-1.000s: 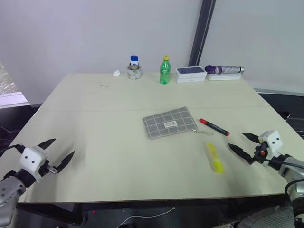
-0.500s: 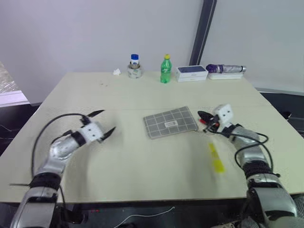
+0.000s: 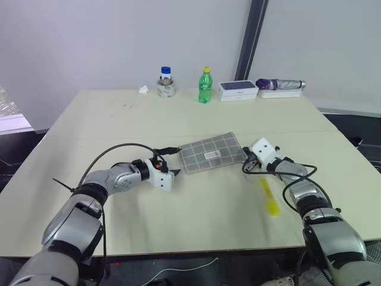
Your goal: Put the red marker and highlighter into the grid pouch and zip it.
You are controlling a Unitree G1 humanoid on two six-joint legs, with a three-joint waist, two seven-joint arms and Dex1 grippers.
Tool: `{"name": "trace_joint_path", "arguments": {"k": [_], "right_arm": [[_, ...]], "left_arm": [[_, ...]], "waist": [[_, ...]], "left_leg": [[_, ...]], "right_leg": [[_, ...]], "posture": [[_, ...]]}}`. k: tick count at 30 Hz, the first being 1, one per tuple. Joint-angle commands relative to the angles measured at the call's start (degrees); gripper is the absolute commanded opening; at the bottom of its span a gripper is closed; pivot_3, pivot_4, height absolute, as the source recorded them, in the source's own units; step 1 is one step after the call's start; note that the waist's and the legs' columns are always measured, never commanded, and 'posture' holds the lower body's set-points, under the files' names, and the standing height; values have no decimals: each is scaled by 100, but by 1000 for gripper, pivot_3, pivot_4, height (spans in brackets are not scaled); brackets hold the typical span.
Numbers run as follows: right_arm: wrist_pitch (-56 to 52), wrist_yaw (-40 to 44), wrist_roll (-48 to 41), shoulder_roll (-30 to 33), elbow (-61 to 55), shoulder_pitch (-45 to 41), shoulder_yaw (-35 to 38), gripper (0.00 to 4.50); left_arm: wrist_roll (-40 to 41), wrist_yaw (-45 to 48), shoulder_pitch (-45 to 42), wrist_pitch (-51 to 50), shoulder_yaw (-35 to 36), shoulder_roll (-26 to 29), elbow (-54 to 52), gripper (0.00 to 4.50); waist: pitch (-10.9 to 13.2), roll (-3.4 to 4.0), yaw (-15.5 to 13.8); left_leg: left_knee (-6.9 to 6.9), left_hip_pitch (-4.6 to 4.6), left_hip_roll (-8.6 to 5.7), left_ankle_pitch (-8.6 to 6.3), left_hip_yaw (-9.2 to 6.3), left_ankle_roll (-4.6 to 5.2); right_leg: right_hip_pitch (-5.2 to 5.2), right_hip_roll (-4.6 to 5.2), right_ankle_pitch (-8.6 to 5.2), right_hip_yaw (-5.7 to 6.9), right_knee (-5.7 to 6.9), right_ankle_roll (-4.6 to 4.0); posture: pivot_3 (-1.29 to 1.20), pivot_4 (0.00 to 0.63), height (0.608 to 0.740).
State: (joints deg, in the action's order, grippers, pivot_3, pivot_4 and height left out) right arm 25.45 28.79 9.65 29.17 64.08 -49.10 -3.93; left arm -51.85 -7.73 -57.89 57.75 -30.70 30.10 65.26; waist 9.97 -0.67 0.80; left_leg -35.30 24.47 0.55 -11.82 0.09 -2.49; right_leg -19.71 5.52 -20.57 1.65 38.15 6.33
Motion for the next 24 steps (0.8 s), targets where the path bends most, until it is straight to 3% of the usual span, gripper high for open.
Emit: {"name": "trace_joint_path", "arguments": {"k": [1,15,24], "right_arm": [[-53,-300,204,89,92,-309,-76,42],[-65,-415,314,-8,156,-429,-151,42],[-109,-534,349,-39,163,-500,-176,42]], "left_arm": [[-195,-442,-211,-86,-242,-18,207,4500],[-77,-789,-438,-554,-470,-47,667,4500],[-91,-604,-432,-98,-630,-358,667,4500]], "waist": [[0,0,-2],[0,0,5],[0,0,-23]], "left_leg": [[-1,0,0,0,0,0],[-3,-1,-2,2,-1,-3],[-6,-1,-5,2,-3,-3]], "right_leg": [[0,0,0,0,0,0],[1,-1,0,0,4,0],[4,1,0,1,3,0]], "posture": [[0,150,740],[0,150,740],[0,150,740]]}}
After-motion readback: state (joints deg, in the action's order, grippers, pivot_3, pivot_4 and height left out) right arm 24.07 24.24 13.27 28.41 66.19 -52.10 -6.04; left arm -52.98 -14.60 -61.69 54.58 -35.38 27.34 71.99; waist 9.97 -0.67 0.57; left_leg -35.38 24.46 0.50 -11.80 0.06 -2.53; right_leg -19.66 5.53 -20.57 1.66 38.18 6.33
